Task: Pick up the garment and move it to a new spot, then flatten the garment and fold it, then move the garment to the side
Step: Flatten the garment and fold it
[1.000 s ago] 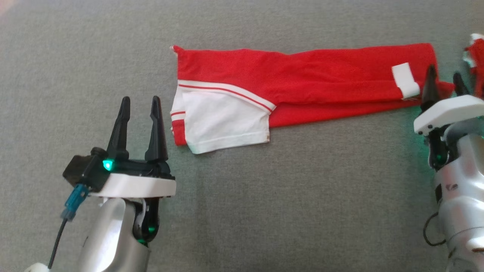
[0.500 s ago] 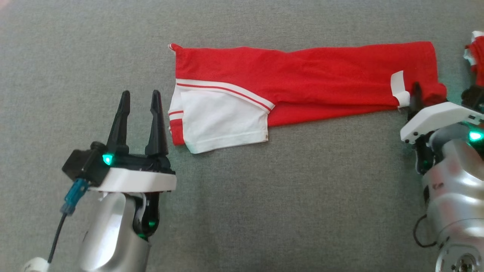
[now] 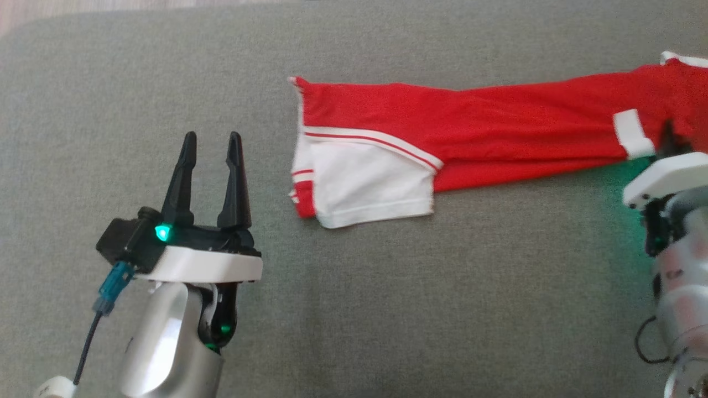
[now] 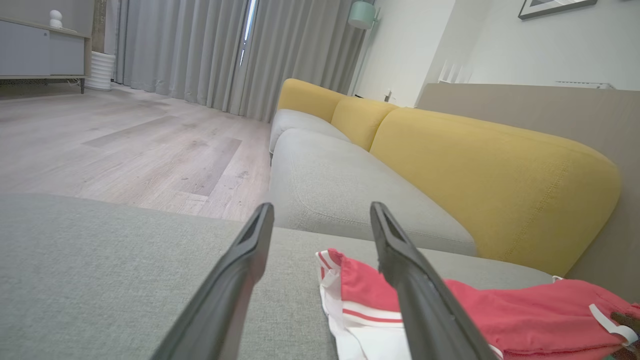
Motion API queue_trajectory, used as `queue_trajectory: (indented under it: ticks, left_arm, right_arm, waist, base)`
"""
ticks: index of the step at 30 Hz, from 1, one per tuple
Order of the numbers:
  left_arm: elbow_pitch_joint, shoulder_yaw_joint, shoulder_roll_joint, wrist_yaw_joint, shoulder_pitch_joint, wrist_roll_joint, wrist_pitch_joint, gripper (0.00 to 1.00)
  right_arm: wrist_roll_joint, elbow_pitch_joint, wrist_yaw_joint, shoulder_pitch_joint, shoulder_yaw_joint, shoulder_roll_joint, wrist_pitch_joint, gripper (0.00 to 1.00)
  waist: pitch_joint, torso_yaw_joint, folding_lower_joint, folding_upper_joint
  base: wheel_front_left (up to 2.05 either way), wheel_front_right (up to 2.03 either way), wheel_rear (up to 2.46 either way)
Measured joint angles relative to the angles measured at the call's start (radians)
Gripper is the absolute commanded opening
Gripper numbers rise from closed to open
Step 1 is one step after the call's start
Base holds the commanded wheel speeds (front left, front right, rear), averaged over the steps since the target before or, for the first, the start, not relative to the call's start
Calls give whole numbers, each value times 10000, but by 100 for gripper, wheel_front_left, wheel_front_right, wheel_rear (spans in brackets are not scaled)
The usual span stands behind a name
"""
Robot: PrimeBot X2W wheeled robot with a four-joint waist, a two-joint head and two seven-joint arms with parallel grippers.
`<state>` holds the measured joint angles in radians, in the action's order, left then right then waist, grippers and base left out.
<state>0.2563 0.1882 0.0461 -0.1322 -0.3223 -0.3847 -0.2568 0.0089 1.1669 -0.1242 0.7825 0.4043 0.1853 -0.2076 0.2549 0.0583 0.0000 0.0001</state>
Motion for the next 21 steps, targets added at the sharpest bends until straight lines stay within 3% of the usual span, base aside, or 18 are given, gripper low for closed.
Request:
queue_trajectory:
  ticks: [4, 9, 21]
  left_arm:
    - [-15, 71, -2, 0, 57, 0, 0, 100]
    - [-38, 105, -4, 0, 302, -13, 0, 100]
    - [-360, 140, -4, 0, 774, -12, 0, 100]
  right_arm:
    - [82, -144, 0, -203, 10, 130, -52, 0]
    - [527, -451, 0, -293, -660, -368, -132, 0]
    - [2357, -2080, 0, -391, -3906, -1139, 61, 0]
  waist:
    - [-258, -107, 0, 0]
    - [-640, -152, -1, 0]
    - [-1407, 835, -1, 0]
  base:
    - [0, 0, 0]
    - [0, 0, 0]
    - [0, 0, 0]
